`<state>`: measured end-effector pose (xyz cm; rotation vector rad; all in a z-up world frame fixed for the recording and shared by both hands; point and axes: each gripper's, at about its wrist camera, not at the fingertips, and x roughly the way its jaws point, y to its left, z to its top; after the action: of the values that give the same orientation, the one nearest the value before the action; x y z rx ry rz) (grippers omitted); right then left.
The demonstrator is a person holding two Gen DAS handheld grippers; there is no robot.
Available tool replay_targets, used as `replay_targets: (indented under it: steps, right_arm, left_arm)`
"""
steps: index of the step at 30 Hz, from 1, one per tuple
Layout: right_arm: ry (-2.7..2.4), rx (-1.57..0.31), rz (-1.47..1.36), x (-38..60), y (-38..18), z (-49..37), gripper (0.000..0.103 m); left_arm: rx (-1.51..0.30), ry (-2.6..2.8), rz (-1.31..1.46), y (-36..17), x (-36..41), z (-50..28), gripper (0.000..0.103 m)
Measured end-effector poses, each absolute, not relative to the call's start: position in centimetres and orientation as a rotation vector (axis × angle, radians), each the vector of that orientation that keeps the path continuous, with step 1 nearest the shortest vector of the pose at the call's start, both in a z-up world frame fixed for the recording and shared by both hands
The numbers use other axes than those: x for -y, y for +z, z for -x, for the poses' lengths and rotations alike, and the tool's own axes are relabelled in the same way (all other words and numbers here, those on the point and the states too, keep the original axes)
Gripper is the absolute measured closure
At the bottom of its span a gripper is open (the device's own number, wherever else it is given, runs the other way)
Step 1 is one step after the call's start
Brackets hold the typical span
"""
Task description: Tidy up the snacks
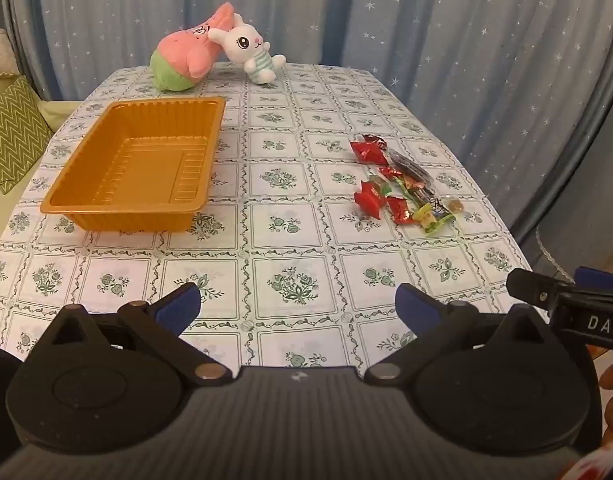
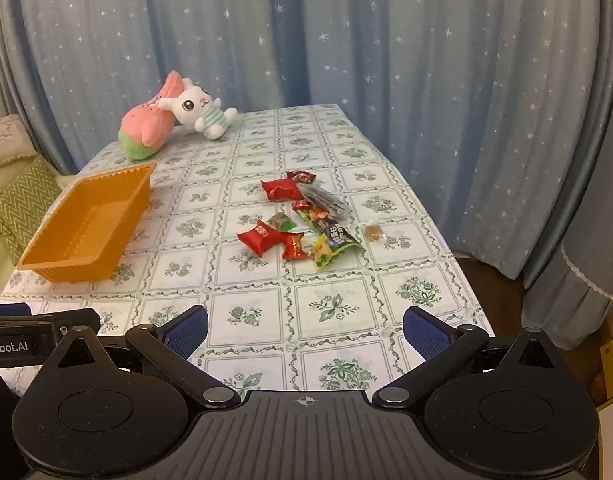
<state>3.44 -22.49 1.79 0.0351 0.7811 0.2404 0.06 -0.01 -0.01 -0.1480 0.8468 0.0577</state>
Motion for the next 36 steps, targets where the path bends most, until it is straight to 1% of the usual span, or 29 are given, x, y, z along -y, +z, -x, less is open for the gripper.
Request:
replay_targets:
  steps: [4, 36]
  right_arm:
    - [0.241, -0.776, -0.037, 22.51, 1.79, -3.39, 0.000]
    - [0.242, -0.779, -0.038, 22.63, 1.80, -3.26, 0.000]
  left_arm:
    - [-0.824, 0.063, 0.150, 0.03, -0.03, 0.07, 0.000]
    - [-0.822, 0.069, 0.137, 0.40, 0.23, -0.05, 0.000]
